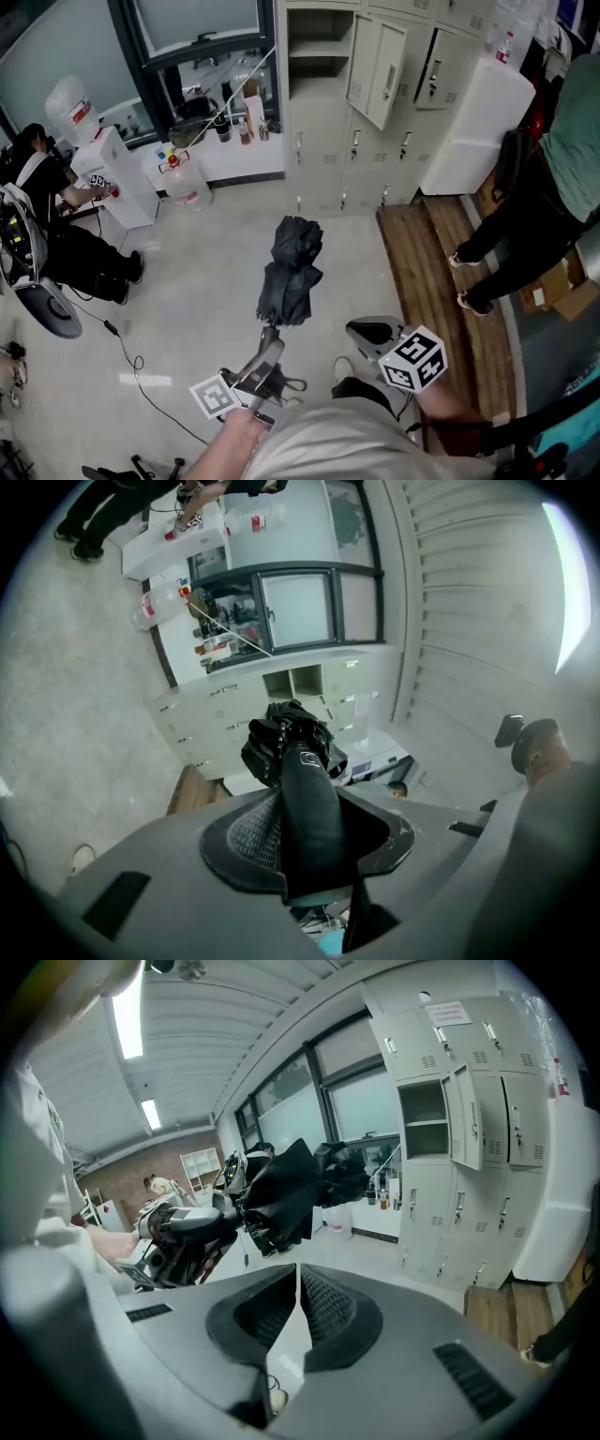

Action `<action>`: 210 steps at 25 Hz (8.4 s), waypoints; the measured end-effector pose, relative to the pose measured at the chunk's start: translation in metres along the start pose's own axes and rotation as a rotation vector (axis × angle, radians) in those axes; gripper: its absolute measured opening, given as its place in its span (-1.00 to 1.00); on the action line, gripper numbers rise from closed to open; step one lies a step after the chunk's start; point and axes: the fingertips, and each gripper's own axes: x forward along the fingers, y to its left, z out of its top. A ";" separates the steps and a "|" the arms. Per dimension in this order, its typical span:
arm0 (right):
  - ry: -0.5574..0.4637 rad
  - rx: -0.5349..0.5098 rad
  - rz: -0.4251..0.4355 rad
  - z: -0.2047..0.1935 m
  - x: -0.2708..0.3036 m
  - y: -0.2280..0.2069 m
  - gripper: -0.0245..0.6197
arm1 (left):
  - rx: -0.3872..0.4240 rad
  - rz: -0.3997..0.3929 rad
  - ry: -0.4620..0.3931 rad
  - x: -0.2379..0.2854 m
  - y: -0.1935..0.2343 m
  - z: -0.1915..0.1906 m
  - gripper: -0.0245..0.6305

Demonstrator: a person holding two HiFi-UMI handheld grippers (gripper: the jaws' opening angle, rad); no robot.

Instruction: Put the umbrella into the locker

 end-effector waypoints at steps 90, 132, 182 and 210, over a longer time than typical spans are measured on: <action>0.174 -0.004 0.113 0.270 0.193 -0.597 -0.86 | 0.191 0.332 -0.259 0.869 0.208 0.545 -0.42; 0.128 0.033 0.005 0.270 0.230 -0.523 -0.86 | 0.647 0.311 0.099 0.764 0.128 0.485 0.10; 0.011 -0.061 -0.021 0.239 0.232 -0.341 -0.87 | 0.882 0.028 0.611 0.389 0.090 0.254 -0.89; 0.011 -0.049 -0.010 0.235 0.235 -0.335 -0.87 | 0.887 0.053 0.644 0.383 0.107 0.245 -0.89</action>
